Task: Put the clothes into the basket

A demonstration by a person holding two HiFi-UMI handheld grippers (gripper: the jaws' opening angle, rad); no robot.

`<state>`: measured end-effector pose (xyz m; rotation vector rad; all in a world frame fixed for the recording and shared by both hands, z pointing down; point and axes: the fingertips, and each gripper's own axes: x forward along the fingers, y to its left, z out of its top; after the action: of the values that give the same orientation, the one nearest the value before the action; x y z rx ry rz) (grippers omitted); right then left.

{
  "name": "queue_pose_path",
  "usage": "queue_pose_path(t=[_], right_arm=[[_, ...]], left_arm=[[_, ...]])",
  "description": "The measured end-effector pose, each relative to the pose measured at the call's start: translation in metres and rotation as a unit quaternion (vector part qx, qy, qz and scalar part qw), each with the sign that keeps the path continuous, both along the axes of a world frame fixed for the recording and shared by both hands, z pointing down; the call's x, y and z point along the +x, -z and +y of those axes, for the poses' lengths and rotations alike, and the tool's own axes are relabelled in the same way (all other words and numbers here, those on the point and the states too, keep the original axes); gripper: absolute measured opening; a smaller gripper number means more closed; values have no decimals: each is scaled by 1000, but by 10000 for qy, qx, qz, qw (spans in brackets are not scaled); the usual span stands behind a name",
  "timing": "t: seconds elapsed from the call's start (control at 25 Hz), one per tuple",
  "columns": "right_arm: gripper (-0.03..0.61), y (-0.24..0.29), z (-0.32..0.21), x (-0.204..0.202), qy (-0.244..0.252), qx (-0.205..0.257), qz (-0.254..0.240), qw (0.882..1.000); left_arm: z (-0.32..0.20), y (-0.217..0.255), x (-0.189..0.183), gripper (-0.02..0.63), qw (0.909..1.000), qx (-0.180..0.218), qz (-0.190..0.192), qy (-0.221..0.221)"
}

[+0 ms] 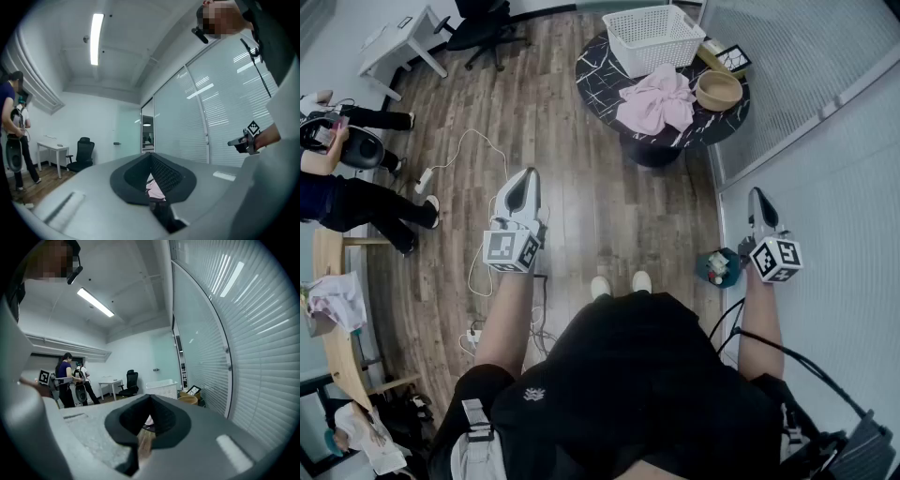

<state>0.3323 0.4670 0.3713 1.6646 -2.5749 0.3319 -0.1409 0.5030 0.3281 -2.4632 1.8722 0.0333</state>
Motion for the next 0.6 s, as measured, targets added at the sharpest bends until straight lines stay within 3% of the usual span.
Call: queue_pose_path(t=[0.16,0.6], right_arm=[[1,2,-1,2,50,48,58,10000],[0,-12,-32,-5,290,87,-118,9995]], left_arm=[[7,-11,11,8,9998,-173,18,-3],[-16,13,11,8,9992,-1,204,329]])
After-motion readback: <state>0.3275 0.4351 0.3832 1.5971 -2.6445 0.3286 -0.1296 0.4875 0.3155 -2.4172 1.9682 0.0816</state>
